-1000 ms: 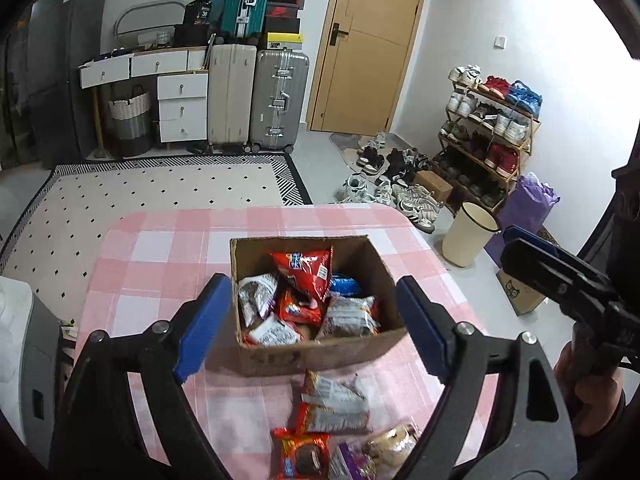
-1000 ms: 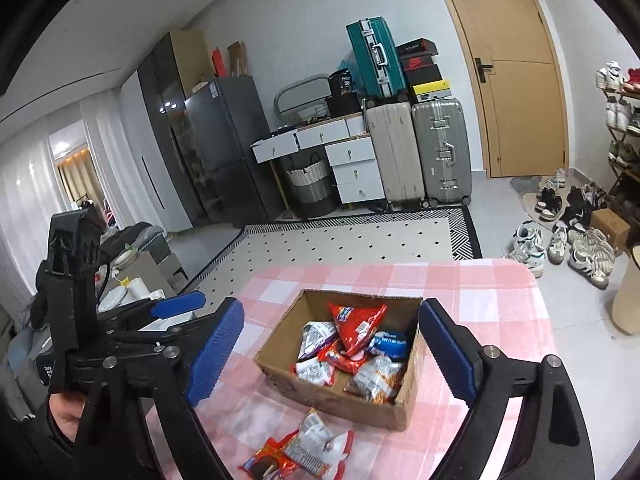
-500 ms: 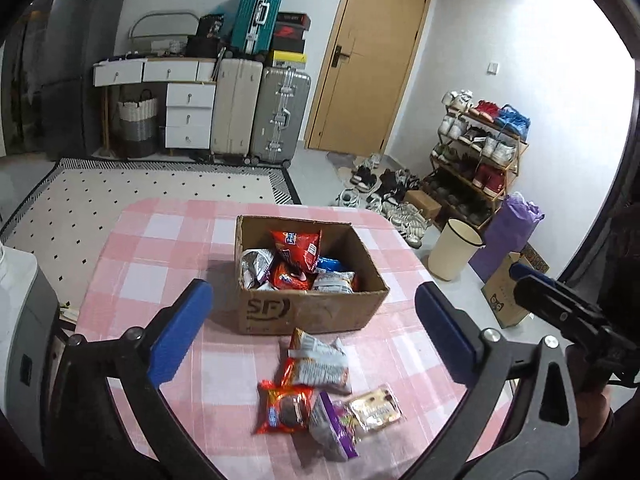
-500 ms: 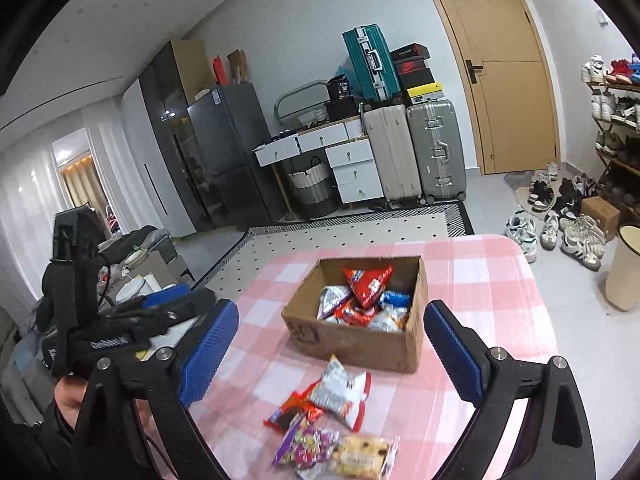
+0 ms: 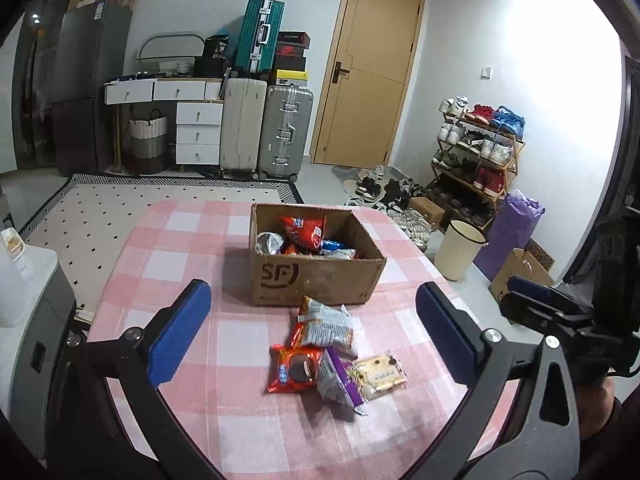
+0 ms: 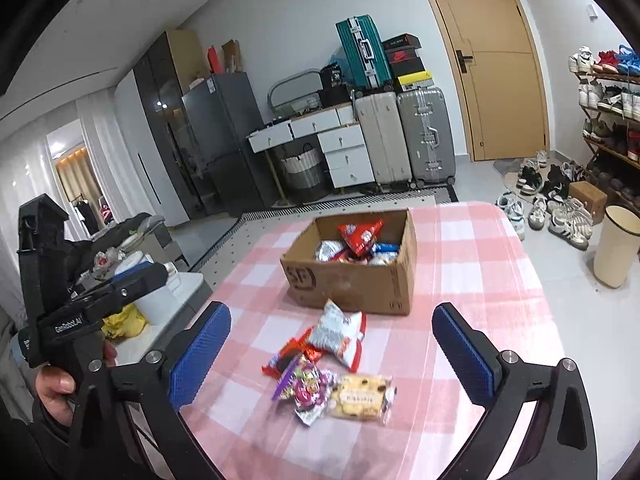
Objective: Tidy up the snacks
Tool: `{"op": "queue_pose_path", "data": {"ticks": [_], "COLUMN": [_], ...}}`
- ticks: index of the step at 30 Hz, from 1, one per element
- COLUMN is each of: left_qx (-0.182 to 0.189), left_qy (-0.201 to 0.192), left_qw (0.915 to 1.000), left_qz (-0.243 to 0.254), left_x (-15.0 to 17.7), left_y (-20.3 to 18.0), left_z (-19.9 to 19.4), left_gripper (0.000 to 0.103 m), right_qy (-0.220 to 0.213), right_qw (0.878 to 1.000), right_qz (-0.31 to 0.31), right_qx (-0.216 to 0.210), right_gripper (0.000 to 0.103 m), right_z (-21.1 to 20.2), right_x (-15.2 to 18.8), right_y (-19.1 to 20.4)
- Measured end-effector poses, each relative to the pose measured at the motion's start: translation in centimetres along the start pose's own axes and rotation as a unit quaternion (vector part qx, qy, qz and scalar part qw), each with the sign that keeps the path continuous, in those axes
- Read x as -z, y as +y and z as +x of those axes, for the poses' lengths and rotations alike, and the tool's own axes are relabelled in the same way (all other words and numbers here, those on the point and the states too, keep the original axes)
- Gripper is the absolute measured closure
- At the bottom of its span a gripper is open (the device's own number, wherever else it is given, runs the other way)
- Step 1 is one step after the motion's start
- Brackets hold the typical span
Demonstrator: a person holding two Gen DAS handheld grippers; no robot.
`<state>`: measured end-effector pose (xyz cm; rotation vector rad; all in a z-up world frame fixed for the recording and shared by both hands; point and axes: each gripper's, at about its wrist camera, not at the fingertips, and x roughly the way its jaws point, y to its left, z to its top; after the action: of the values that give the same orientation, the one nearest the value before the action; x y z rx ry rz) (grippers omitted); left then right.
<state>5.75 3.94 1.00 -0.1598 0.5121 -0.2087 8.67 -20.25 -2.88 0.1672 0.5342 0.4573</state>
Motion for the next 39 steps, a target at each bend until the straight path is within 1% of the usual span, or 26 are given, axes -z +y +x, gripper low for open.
{"op": "queue_pose_path", "data": {"ticks": [2, 4, 6, 8, 13, 16, 19, 22, 24, 26, 28, 31, 39], "left_qx": [0.021, 0.021, 0.023, 0.025, 0.03, 0.04, 0.046, 0.047, 0.041, 0.036, 0.04, 0.04, 0.041], "left_qy": [-0.006, -0.015, -0.012, -0.003, 0.027, 0.044, 0.054, 0.061, 0.067, 0.066, 0.067, 0.072, 0.081], "left_qw": [0.9998, 0.9997, 0.9997, 0.9997, 0.9991, 0.9981, 0.9972, 0.9966, 0.9963, 0.9961, 0.9951, 0.9944, 0.9925], "left_qz": [0.001, 0.004, 0.003, -0.005, -0.011, -0.017, -0.025, -0.032, -0.035, -0.047, -0.06, -0.067, -0.082], "left_x": [0.9, 1.7, 2.4, 3.0, 4.7, 5.5, 6.5, 7.4, 7.9, 8.4, 8.7, 8.9, 10.0], "left_y": [0.0, -0.2, -0.2, 0.1, 0.8, 1.1, 1.6, 2.2, 2.5, 3.2, 3.8, 4.6, 6.1], "left_z": [-0.6, -0.9, -0.7, -0.1, 2.2, 3.5, 4.7, 5.6, 6.3, 6.9, 7.3, 8.2, 9.7], "left_gripper": [0.001, 0.001, 0.001, 0.001, 0.001, 0.001, 0.001, 0.001, 0.001, 0.001, 0.001, 0.001, 0.001], "right_qy": [0.005, 0.011, 0.022, 0.039, 0.082, 0.104, 0.129, 0.146, 0.153, 0.161, 0.174, 0.186, 0.209], "right_qw": [1.0, 1.0, 1.0, 0.999, 0.996, 0.994, 0.991, 0.989, 0.988, 0.986, 0.984, 0.982, 0.977], "right_qz": [0.0, 0.003, 0.007, 0.009, 0.019, 0.029, 0.037, 0.035, 0.032, 0.031, 0.024, 0.017, -0.003], "right_qx": [0.004, 0.004, 0.007, 0.012, 0.003, -0.001, 0.001, 0.005, 0.013, 0.017, 0.024, 0.041, 0.042], "right_gripper": [0.0, 0.0, 0.0, 0.0, 0.0, 0.0, 0.0, 0.001, 0.0, 0.001, 0.001, 0.001, 0.001], "right_z": [0.2, 0.4, 1.0, 2.0, 4.9, 6.8, 9.2, 10.7, 11.7, 12.5, 13.8, 15.0, 17.7], "right_x": [0.5, 1.2, 2.2, 3.2, 5.5, 7.1, 8.7, 9.6, 10.1, 10.5, 10.8, 10.8, 11.2], "right_y": [0.0, -0.2, -0.6, -0.9, -1.7, -2.2, -2.7, -3.0, -3.3, -3.6, -3.8, -4.0, -3.2]}}
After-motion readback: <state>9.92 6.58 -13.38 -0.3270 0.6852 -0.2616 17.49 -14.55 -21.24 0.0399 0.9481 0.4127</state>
